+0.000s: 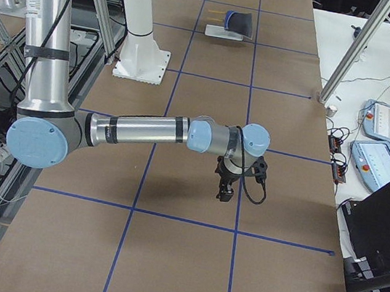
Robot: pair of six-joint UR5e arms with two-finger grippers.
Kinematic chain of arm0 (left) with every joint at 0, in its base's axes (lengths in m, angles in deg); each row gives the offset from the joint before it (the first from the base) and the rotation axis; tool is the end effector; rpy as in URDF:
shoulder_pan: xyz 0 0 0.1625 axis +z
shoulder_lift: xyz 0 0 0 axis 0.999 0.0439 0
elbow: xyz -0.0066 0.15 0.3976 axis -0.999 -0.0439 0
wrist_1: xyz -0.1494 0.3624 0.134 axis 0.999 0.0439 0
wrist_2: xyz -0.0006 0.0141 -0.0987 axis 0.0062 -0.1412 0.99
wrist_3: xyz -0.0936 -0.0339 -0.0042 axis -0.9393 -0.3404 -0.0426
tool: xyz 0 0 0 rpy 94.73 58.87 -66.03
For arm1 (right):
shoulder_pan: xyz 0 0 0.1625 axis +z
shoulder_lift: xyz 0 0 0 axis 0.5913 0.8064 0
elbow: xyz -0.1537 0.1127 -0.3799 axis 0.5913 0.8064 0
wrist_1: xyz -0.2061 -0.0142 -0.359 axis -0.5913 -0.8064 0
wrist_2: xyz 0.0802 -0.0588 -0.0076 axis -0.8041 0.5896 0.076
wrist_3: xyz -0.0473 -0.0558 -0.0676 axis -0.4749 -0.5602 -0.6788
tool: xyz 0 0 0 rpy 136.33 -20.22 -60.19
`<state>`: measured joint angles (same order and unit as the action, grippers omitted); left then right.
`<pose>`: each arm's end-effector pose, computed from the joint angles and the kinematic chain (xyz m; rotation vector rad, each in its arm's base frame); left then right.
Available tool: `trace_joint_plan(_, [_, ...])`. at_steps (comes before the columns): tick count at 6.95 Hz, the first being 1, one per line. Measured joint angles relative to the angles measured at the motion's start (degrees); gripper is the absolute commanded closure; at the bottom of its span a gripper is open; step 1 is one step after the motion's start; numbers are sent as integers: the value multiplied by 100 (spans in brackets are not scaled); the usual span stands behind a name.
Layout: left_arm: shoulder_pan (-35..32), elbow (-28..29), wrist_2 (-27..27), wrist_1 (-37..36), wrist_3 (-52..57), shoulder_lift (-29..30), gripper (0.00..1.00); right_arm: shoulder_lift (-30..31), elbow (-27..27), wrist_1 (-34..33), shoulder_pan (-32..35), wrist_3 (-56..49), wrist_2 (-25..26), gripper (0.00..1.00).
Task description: Hang towel on rack
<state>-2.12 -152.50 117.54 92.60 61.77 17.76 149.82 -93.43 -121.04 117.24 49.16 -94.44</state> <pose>-0.0595 -0.4655 0.5858 0.0861 0.7840 0.1881 -0.0206 -0.5133 0.5900 -0.0453 -0.8277 -0.2476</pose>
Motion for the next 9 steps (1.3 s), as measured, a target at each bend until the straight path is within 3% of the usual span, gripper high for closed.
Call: trace_joint_plan(9, [22, 417, 55, 875, -87, 50, 2, -1, -297, 305, 291, 319, -132, 0])
